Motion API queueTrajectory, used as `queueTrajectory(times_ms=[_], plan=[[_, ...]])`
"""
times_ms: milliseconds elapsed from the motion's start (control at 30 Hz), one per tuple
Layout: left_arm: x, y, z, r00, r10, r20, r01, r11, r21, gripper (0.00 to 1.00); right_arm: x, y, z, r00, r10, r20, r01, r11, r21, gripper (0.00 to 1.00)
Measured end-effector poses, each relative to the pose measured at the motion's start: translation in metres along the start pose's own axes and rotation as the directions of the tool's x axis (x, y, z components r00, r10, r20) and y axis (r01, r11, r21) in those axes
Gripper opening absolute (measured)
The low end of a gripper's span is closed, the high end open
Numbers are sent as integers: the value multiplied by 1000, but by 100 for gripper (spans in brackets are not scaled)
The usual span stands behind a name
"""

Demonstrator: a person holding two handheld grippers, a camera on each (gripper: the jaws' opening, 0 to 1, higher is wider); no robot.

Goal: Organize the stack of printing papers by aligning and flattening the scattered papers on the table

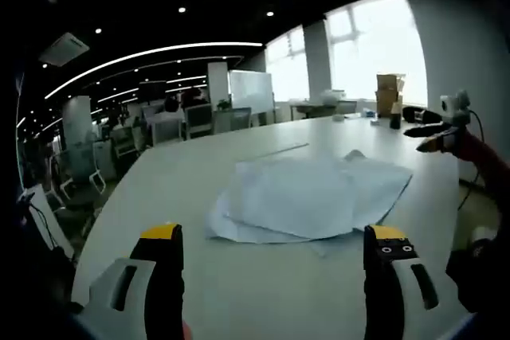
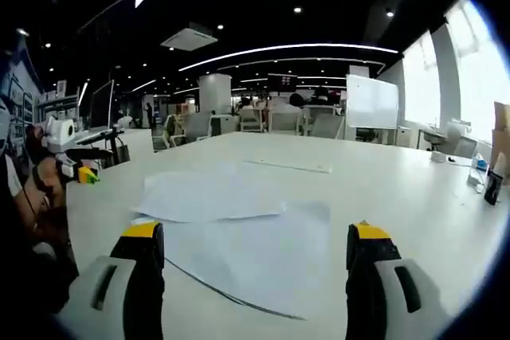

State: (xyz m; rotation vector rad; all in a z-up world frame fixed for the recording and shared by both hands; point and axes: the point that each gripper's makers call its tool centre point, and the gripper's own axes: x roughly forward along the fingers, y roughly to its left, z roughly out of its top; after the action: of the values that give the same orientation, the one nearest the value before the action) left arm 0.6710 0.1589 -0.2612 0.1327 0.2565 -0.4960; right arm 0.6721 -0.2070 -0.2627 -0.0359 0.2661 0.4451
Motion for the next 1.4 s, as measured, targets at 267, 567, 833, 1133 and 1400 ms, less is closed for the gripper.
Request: queueTrajectory(times_ms=[267, 567, 833, 1133, 1400], plan=[[-1, 0, 1, 1000, 1, 3, -1, 1000, 1, 96, -1, 0, -1, 1000, 0, -1, 0, 1000, 3, 90], [-1, 0, -1, 1000, 1, 2, -1, 1000, -1, 96, -1, 1, -2, 1000, -1, -4, 1, 1000, 2, 90], [-2, 1, 1, 1000, 5, 12, -5, 1000, -2, 96, 2, 2, -3, 1000, 0, -7, 0, 1000, 2, 90], [-3, -1, 2, 1000, 1, 19, -1, 1000, -3, 95, 12, 8, 5, 1000, 15, 9, -15, 1000, -11, 90], [-3, -4, 0, 1000, -4, 13, 4, 1000, -1, 95, 21, 12, 12, 999, 28, 19, -28, 999, -22, 90]])
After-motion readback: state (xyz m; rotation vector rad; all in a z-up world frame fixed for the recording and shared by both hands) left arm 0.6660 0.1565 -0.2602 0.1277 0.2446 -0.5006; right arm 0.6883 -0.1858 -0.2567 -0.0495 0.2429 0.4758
